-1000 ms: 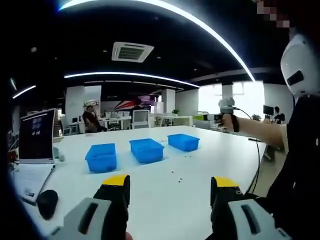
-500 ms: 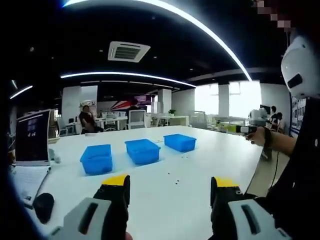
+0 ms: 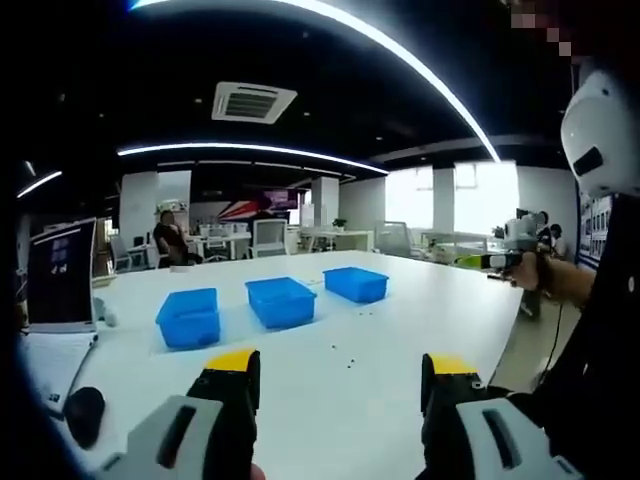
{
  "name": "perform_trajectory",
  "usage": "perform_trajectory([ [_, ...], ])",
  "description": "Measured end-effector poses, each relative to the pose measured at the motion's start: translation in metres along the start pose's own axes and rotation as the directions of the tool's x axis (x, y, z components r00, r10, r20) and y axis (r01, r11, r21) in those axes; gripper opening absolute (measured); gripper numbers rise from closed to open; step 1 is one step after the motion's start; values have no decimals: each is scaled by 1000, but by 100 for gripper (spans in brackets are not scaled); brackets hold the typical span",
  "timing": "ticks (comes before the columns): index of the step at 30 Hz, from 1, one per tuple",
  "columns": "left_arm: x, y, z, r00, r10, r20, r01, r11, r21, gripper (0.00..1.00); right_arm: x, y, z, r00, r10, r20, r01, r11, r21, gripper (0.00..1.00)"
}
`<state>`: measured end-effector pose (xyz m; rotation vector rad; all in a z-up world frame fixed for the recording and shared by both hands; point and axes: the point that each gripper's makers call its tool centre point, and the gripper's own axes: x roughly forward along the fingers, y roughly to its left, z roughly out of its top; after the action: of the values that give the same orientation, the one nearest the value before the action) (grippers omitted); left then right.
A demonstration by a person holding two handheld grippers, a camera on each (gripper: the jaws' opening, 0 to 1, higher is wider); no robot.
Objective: Pick up the resistors one by one and place each resistor into its matching bin, sorting the parts by color and model until every resistor is separated into the correct bin for its type
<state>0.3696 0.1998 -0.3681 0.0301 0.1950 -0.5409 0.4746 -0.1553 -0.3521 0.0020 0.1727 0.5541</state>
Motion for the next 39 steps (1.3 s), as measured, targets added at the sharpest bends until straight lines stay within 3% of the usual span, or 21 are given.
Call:
perform_trajectory([
  [4,-2,1,-2,1000,6,-4,-6,1000,-4,66,14,9,1,995,69,-66,-70,997,-17,33],
  [6,-4,1,-4,1000,6,-8,-6,1000,-3,66,24,14,3,987,105,-122,-114,991,-71,33],
  [9,-4,0,-6,1000,2,-20,-2,1000,-3,66,33,18,4,977,140,-159,-154,984,-84,32],
  [14,-4,-2,-13,999,-1,-45,1,1000,2,67,62,30,0,934,205,-294,-261,951,-166,32],
  [21,-6,-3,-16,999,-3,-47,3,1000,-5,67,101,44,-17,849,262,-459,-380,907,-184,29],
  [25,-7,-2,-17,999,-2,-45,1,1000,-12,67,123,42,-33,784,261,-563,-424,888,-178,27],
  [27,-8,-1,-18,999,-1,-47,0,1000,-14,67,135,39,-38,760,255,-598,-425,891,-160,25],
  [29,-8,-1,-19,999,0,-48,-1,1000,-20,67,144,38,-45,716,258,-649,-428,896,-116,24],
  [30,-9,0,-19,999,0,-49,-1,1000,-21,67,150,39,-47,711,257,-654,-432,894,-119,24],
  [34,-10,0,-20,999,1,-50,-2,1000,-24,67,158,38,-67,648,226,-727,-475,867,-153,22],
  [39,-11,0,-22,999,2,-54,-4,1000,-29,67,169,40,-85,606,207,-768,-496,854,-161,20],
])
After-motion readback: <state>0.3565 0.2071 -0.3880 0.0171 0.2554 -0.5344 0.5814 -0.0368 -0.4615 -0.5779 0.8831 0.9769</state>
